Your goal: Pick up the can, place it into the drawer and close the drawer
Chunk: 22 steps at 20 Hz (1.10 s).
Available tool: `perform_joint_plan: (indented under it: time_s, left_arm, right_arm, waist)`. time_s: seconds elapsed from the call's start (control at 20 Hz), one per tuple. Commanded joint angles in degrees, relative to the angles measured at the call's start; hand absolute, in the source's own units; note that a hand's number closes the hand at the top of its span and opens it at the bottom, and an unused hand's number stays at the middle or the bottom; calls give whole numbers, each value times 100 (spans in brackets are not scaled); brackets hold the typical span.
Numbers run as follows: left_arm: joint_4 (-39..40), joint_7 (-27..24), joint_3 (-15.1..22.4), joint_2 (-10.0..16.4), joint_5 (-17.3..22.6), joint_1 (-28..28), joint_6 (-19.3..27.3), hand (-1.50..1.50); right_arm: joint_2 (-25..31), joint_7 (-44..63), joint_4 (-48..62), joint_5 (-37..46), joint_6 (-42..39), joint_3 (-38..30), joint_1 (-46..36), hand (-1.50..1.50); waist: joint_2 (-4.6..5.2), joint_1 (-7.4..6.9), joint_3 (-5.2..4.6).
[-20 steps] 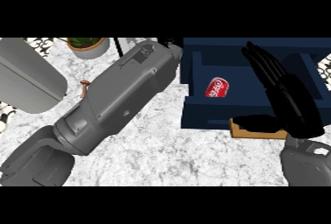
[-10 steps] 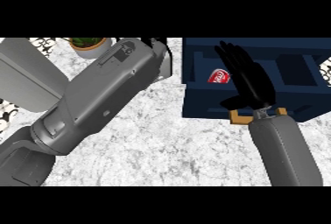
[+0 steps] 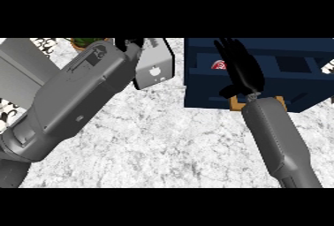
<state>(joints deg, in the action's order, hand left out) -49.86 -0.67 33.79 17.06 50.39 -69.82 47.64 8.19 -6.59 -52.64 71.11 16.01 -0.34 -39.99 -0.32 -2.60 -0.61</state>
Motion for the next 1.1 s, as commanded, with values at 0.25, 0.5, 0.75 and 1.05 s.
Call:
perform_joint_plan:
  time_s: [0.25,0.5,0.75,1.05]
  left_arm:
    - [-791,507,-43,424,-128,246,41,-150]
    - [-894,587,-143,719,-228,315,-78,-150]
    - [-1339,690,-99,828,-317,503,-10,-150]
    - [-1694,967,-88,945,-385,572,78,-150]
  right_arm:
    - [-191,98,1929,347,1494,-388,-746,-150]
    - [26,-185,2650,212,1919,-722,-1234,-150]
    - [221,-231,3213,208,2288,-949,-1683,-150]
    - [431,-129,3679,277,2363,-1061,-2255,-150]
  waist:
    - [97,-113,70]
    - [145,-151,73]
    - [170,-269,76]
    - [181,-316,77]
